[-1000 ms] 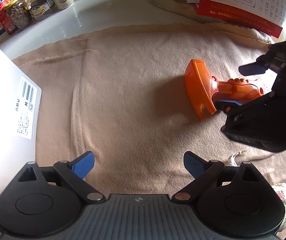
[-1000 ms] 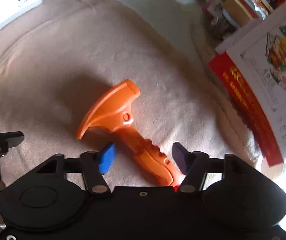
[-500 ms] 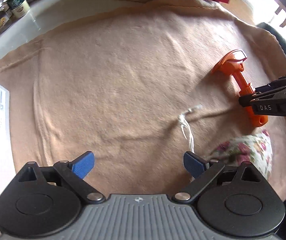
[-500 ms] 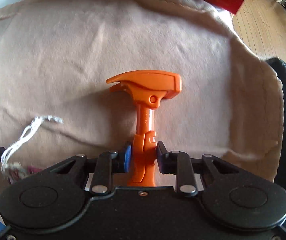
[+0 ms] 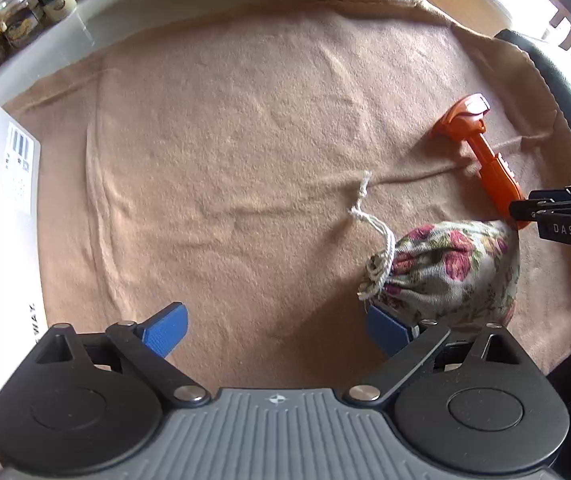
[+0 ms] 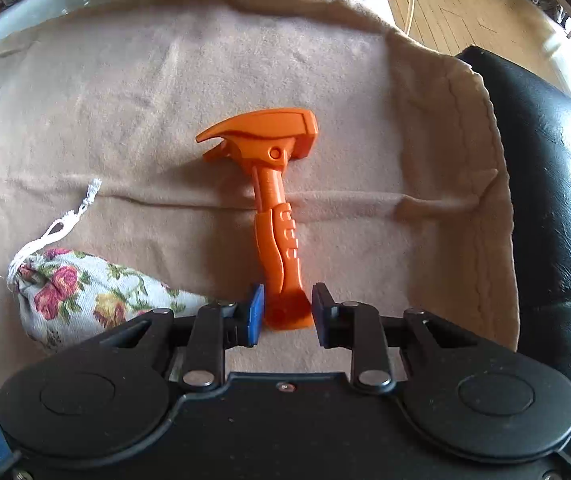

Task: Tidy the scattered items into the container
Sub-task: 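Grasp the floral pouch with the left tool while the right tool holds the orange hammer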

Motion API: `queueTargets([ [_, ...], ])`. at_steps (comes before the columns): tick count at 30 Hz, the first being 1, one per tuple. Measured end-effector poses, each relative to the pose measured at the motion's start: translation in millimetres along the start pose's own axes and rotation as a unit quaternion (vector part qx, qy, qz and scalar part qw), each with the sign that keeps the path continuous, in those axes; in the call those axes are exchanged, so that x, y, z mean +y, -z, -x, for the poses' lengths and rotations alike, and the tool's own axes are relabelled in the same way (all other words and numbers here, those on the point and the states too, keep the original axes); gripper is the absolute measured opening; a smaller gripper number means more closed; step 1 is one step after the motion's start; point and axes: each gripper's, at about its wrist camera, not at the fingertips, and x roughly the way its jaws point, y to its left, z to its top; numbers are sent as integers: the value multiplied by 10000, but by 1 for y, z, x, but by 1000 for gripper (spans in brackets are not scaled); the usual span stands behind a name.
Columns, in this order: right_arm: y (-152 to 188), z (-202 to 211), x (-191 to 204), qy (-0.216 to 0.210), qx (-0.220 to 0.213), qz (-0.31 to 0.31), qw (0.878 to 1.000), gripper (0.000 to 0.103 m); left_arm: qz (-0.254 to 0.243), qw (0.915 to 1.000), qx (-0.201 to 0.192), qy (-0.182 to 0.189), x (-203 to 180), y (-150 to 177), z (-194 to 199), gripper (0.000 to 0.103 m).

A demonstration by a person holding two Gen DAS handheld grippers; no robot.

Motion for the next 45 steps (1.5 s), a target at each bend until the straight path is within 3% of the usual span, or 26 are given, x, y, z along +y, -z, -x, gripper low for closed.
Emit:
queueTargets([
  [4, 7, 6, -7, 67, -109, -89, 9999, 29, 0, 9992, 200, 359, -8, 7, -5, 95],
  [7, 17, 4, -5, 89, 100, 23, 9999, 29, -444, 9953, 704, 493, -25, 17, -22, 95],
  [11, 34, 6, 6, -378, 322, 26, 9988, 29, -568, 9920, 913, 660, -43, 24, -44, 95],
  [14, 41, 7, 26, -654, 339, 175, 9971, 29, -462, 9956, 587, 569, -48, 21, -48, 95],
  [16, 46, 9, 45, -728, 363, 459, 9956, 20, -372, 9979, 295, 446, -46, 15, -41, 95],
  [19, 50, 10, 59, -1011, 306, 683, 9921, 16, 112, 9987, -75, 495, -29, 6, -29, 96],
  [22, 52, 8, 56, -2060, 323, 301, 9776, 20, 684, 9944, -301, 752, -13, -2, -24, 96],
  [24, 54, 7, 57, -2527, 275, 171, 9670, 24, 916, 9910, -324, 924, -6, -4, -23, 96],
  [25, 54, 9, 59, -2527, 232, 269, 9669, 30, 1000, 9905, -335, 882, -4, -4, -22, 96],
  [27, 53, 18, 59, -2288, 100, 538, 9719, 30, 1031, 9912, -336, 761, -2, -5, -18, 96],
  [29, 51, 29, 47, -2332, -30, 455, 9714, 32, 926, 9929, -266, 693, -5, -7, -16, 98],
  [31, 46, 44, 27, -2306, -269, 186, 9725, 54, 838, 9944, -178, 616, -9, -7, -15, 98],
  [32, 43, 51, 17, -2166, -451, 97, 9752, 57, 804, 9949, -146, 599, -12, -7, -16, 98],
  [35, 24, 69, -9, -1377, -954, -24, 9859, 59, 687, 9954, -37, 673, -25, -4, -19, 98],
  [39, -3, 50, -21, -381, -1240, 122, 9915, 59, 551, 9951, 38, 817, -49, 1, -25, 100],
  [45, -21, 21, -6, -121, -1120, 344, 9930, 59, 347, 9969, -46, 702, -77, 2, -37, 101],
])
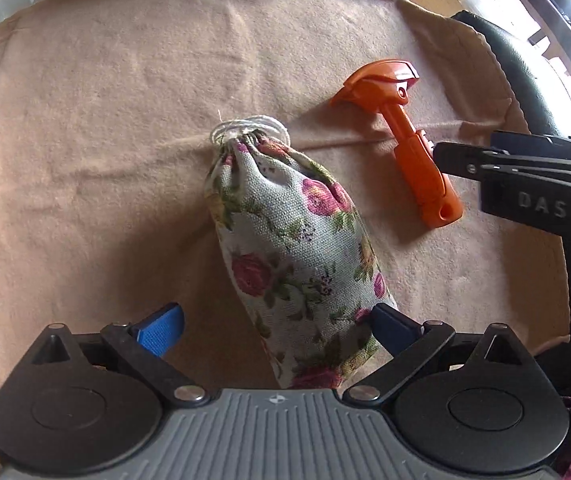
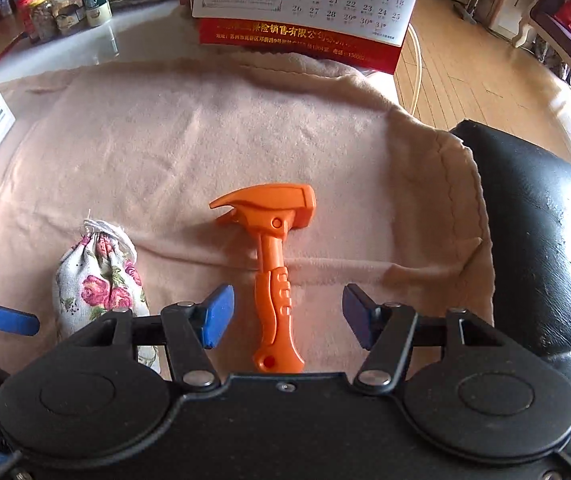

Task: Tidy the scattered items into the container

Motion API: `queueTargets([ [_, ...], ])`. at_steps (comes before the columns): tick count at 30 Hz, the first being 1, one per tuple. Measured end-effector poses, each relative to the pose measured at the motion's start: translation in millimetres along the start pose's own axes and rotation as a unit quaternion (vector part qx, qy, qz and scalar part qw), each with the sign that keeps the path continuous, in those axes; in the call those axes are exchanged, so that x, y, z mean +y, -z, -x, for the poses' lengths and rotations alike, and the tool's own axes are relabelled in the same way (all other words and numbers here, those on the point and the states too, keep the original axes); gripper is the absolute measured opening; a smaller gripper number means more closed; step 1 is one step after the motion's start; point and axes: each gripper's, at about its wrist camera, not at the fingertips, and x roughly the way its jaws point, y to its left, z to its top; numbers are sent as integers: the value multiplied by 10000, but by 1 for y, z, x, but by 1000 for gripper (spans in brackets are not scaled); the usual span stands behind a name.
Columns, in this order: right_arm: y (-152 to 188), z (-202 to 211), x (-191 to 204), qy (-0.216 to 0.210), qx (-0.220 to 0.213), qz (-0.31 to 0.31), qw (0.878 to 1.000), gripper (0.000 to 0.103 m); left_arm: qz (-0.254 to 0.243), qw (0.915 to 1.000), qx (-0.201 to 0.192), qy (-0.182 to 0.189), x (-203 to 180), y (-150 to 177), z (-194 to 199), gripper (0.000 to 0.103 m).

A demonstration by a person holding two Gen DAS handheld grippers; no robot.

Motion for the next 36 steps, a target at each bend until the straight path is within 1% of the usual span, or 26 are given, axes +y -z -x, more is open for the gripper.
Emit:
queueTargets([
  [2, 0, -7, 6, 65, 36, 77, 9999, 59, -21, 10000, 26, -4, -3, -2, -6, 103],
  [7, -1, -26, 15, 148, 203, 233, 9994, 58, 98, 9997, 78, 222, -4, -8, -18, 103],
  [11, -1, -36, 18, 179, 314, 282, 9989, 57, -45, 9996, 3, 291, -10, -9, -23, 102],
  [12, 0, -38, 19, 202, 350, 299, 9987, 55, -179, 9993, -53, 322, -12, -8, -22, 96],
  [13, 1, -40, 20, 224, 395, 317, 9985, 45, -305, 9986, -127, 402, -14, -8, -20, 79],
  [14, 2, -42, 20, 246, 447, 321, 9982, 38, -345, 9980, -173, 500, -15, -9, -17, 70],
  [15, 4, -42, 19, 223, 453, 300, 9983, 30, -335, 9980, -187, 500, -17, -10, -15, 64],
  [16, 5, -42, 19, 185, 442, 263, 9985, 28, -370, 9981, -185, 465, -18, -10, -13, 62],
  [19, 6, -39, 20, 195, 491, 252, 9983, 28, -377, 9979, -228, 467, -18, -8, -12, 61],
  [22, 7, -35, 15, -53, 544, -17, 9985, 27, -372, 9977, -227, 514, -16, -9, -8, 59],
  [23, 8, -34, 12, -156, 566, -160, 9981, 27, -357, 9980, -219, 479, -14, -10, -6, 59],
  [25, 12, -31, 7, -315, 618, -462, 9965, 27, -363, 9988, -205, 252, -10, -12, -2, 58],
  [27, 17, -30, 8, -370, 661, -570, 9955, 27, -358, 9992, -178, 86, -3, -14, 0, 58],
  [32, 31, -29, 22, -187, 679, -349, 9969, 27, -424, 9984, -165, -348, 14, -14, 8, 58],
  [34, 32, -28, 27, -63, 633, -236, 9977, 28, -382, 9986, -149, -333, 20, -13, 9, 58],
  [36, 33, -29, 29, -1, 629, -248, 9977, 29, -357, 9987, -144, -322, 22, -12, 9, 59],
])
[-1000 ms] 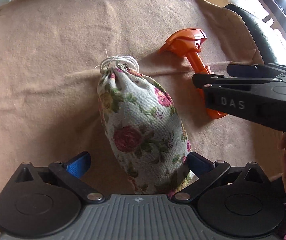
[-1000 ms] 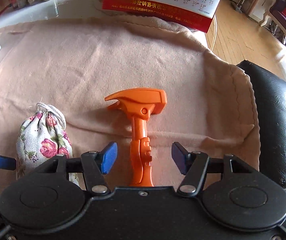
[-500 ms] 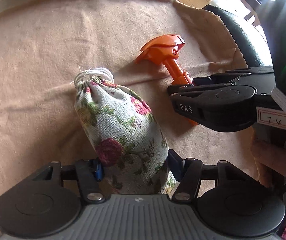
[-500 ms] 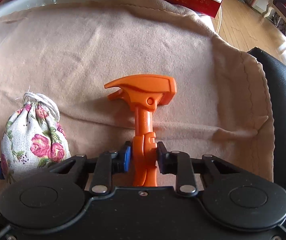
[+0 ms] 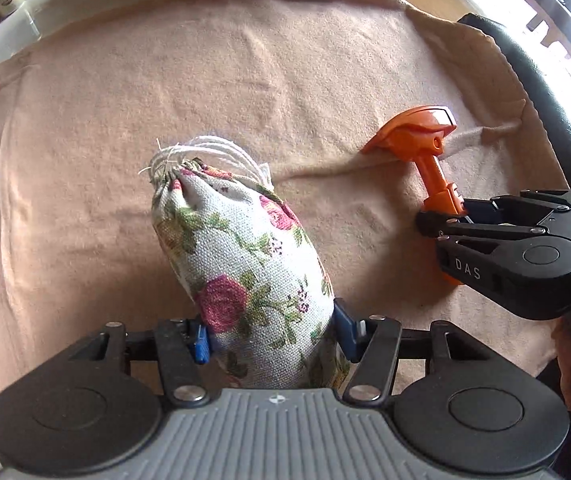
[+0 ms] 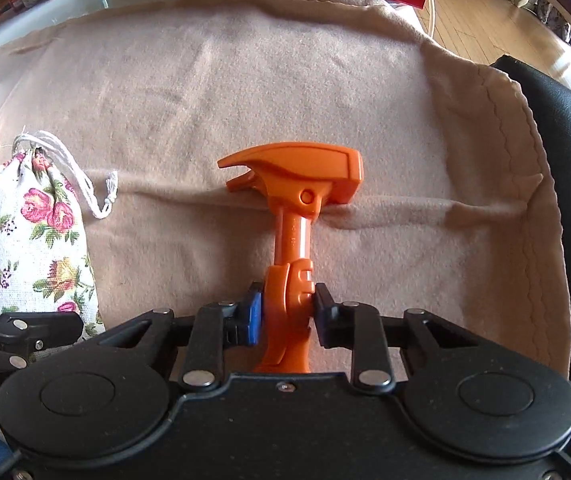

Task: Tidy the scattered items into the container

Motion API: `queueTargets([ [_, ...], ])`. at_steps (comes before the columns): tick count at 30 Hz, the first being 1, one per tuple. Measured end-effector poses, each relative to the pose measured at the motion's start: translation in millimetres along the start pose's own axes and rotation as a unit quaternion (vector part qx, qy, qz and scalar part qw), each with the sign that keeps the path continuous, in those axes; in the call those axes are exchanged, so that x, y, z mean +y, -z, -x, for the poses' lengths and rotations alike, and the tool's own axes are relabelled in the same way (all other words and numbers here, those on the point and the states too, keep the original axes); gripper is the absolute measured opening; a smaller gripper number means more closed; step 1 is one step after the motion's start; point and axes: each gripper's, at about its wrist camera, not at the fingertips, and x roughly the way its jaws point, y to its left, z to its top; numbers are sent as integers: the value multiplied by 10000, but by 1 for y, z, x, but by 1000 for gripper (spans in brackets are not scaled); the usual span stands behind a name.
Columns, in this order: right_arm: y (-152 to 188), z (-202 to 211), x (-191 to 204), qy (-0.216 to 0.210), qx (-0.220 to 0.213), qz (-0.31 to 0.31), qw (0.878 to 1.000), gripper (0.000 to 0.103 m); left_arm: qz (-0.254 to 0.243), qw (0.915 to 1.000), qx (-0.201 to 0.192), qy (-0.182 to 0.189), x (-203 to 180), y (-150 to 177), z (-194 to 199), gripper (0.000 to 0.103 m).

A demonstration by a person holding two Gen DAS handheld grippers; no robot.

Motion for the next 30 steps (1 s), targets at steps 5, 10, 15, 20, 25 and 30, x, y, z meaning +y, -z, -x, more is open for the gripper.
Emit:
queueTargets([
  [5, -2, -3, -2, 106, 62, -59, 9999, 43, -42, 9998, -35, -182, -3, 4, -1, 68],
  [10, 1, -9, -17, 50, 38, -340, 9994, 58, -21, 9997, -51, -222, -4, 6, -3, 70],
  [15, 6, -11, -18, -37, -41, -379, 9993, 58, -9, 9998, -59, -170, -4, 5, 0, 60],
  [20, 4, -12, -7, 15, -68, -166, 9998, 58, -9, 9999, -69, -156, -5, 5, 1, 58],
  [25, 2, -9, 2, -215, -63, -157, 9996, 27, -94, 9998, -67, -153, -7, 4, 7, 55],
  [30, 5, 1, 2, -361, -78, -335, 9988, 27, -352, 9988, -181, -291, -10, 6, 18, 55],
])
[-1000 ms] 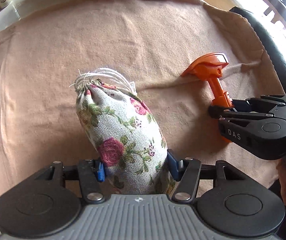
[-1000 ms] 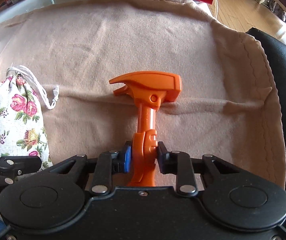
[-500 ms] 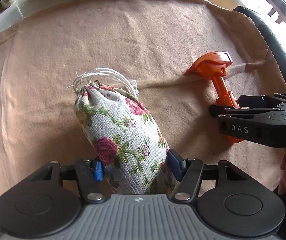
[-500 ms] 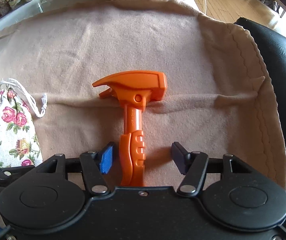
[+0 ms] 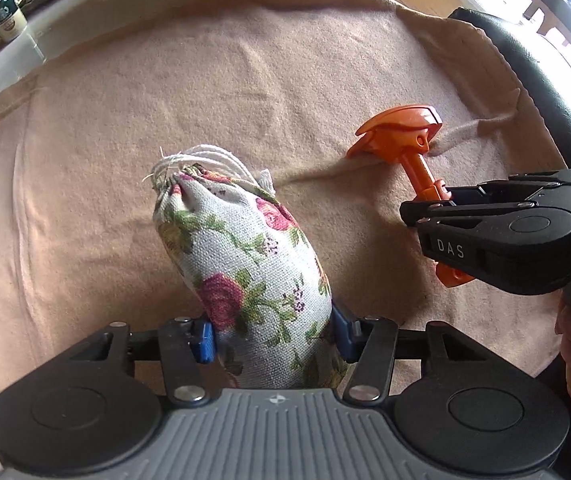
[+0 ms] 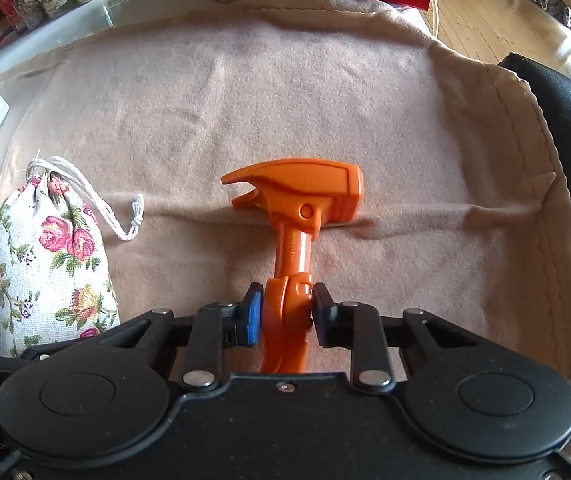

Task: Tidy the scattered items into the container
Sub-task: 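Carry the floral pouch and orange hammer over the white box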

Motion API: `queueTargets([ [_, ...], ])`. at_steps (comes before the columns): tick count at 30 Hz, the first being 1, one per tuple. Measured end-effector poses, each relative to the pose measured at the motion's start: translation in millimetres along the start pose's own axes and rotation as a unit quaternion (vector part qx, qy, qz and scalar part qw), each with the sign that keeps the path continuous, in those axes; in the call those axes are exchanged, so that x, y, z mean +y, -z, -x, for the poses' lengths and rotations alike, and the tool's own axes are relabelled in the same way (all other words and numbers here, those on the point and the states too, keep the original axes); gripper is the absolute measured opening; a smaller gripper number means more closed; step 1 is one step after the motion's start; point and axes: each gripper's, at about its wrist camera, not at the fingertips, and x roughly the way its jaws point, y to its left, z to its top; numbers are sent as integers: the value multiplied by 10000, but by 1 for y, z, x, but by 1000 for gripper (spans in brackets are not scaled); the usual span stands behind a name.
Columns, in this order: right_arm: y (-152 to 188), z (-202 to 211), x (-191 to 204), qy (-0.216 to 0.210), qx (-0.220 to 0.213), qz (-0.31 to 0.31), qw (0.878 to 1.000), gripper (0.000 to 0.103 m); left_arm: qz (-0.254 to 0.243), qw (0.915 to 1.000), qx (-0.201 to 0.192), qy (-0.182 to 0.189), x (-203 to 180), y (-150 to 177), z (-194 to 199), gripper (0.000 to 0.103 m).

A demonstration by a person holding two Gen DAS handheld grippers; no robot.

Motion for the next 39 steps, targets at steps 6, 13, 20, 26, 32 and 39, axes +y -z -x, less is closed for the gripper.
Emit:
queueTargets([
  [6, 0, 28, -1, -214, -108, -219, 9995, 27, -115, 9997, -193, -49, 4, -2, 22, 54],
  [13, -5, 61, 9, -282, -295, -191, 9990, 27, -92, 9991, -370, -169, 26, -2, 54, 55],
  [20, -6, 74, 37, -279, -359, 97, 9989, 27, 39, 9975, -523, -484, 66, 6, 93, 55],
  [26, -8, 79, 66, -426, -369, 271, 9980, 27, 150, 9946, -681, -764, 103, 13, 125, 55],
  [32, -17, 90, 89, -473, -441, 451, 9969, 27, 241, 9930, -760, -870, 137, 21, 151, 55],
  [39, -38, 109, 117, -541, -601, 685, 9944, 27, 344, 9913, -776, -1009, 176, 30, 177, 55],
])
